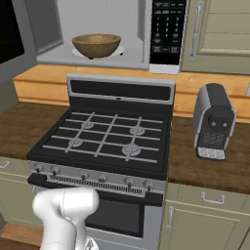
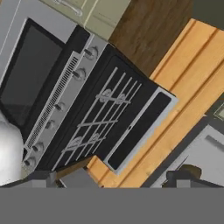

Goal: Pick the garlic from the sink and place it in the bowl. Then pick the bowl and place it in the microwave. Then close the microwave door and press the start button.

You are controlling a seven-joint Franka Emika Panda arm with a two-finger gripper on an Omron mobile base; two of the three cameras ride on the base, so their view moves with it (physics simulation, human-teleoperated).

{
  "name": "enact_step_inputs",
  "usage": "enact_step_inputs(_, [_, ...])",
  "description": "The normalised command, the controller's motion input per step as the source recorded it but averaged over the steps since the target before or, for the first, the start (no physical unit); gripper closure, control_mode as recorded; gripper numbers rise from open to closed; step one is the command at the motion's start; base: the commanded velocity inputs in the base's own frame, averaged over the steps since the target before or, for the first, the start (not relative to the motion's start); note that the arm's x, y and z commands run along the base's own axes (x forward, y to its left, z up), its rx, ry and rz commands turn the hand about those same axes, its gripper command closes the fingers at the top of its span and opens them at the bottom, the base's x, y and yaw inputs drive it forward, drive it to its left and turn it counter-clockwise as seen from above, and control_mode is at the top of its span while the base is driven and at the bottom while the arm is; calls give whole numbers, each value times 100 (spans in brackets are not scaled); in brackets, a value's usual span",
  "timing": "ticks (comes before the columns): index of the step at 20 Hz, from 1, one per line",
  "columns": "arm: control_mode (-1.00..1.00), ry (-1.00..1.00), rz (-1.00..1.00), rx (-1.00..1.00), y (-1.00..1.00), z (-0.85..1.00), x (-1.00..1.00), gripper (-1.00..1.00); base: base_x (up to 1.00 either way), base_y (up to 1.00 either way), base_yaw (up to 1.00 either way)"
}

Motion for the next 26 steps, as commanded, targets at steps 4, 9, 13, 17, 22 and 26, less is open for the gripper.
enact_step_inputs(4, [-100, -2, 0, -9, 92, -33, 2, -100, 0, 0, 0])
enact_step_inputs(9, [-100, 0, -6, -11, 100, -9, 36, -100, 0, 0, 0])
enact_step_inputs(13, [-100, 0, -20, -5, 89, 44, 64, -100, 0, 0, 0])
enact_step_inputs(17, [-100, 0, -23, 0, 24, 63, 59, -100, 0, 0, 0])
enact_step_inputs(22, [-100, -3, -20, 0, -42, 53, 24, -100, 0, 0, 0])
enact_step_inputs(26, [-100, -5, -19, 1, -92, 44, 13, -100, 0, 0, 0])
